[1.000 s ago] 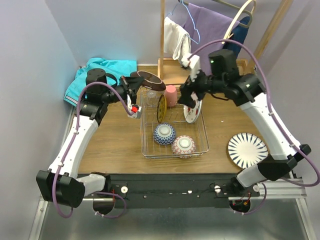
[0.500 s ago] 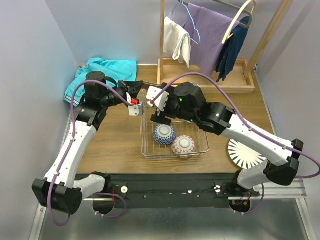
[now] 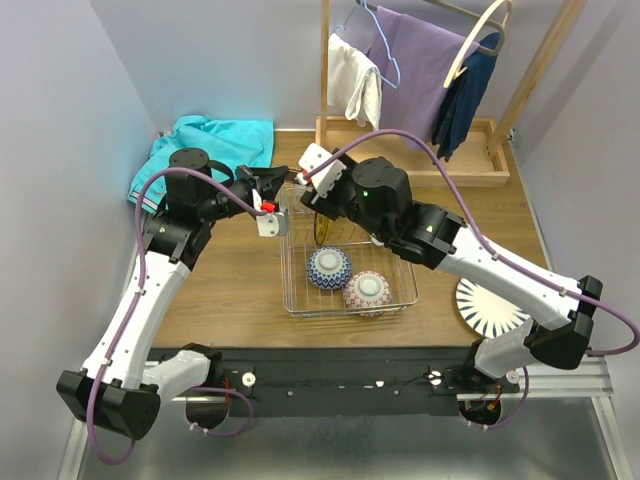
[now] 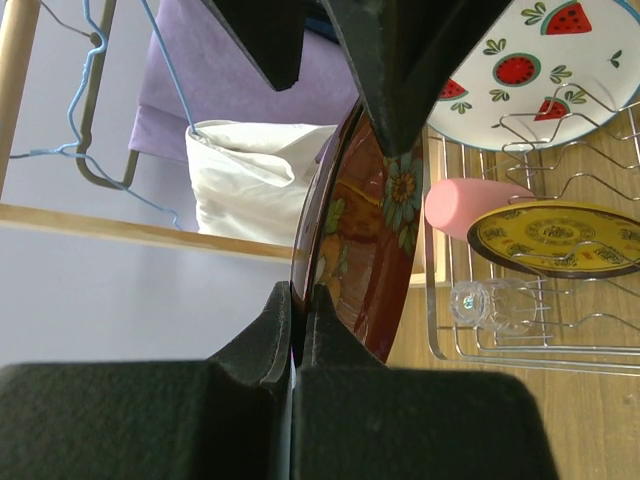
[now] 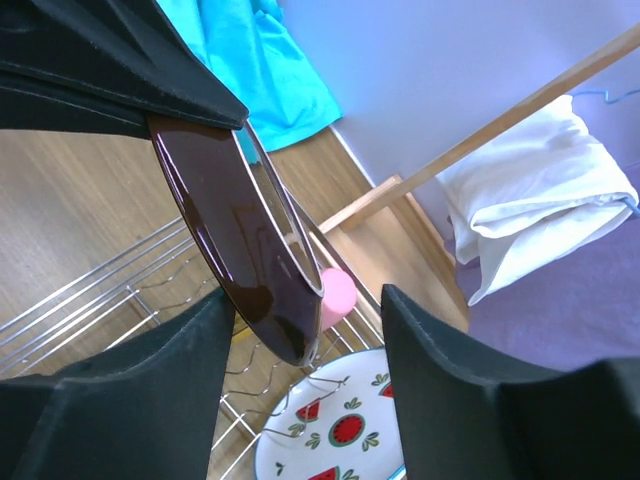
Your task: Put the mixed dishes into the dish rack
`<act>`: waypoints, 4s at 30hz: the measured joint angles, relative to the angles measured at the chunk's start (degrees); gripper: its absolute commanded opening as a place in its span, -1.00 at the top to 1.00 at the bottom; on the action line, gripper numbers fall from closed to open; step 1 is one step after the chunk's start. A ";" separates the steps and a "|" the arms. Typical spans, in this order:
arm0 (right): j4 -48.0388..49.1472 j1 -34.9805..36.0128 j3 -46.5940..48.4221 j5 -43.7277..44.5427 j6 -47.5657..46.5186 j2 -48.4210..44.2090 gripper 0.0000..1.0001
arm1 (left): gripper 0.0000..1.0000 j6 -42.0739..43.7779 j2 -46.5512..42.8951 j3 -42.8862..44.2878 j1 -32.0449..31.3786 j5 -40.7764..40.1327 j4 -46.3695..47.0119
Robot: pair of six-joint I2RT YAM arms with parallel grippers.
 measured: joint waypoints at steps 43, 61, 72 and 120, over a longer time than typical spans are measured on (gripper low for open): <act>-4.02 -0.07 12.11 30.47 34.18 15.96 0.99 | 1.00 -52.57 -19.10 -5.49 -0.55 -40.50 30.36; -28.41 1.29 17.20 30.34 62.95 18.88 0.99 | 1.00 -90.44 -14.91 -24.06 -0.48 -43.15 -9.51; -28.72 1.62 19.41 30.25 64.32 21.14 0.99 | 1.00 -94.84 -5.49 -29.73 -6.10 -35.74 -8.48; -24.83 1.51 10.82 37.92 61.33 25.88 0.99 | 0.69 -100.15 -14.27 -25.59 -7.02 -28.50 -12.83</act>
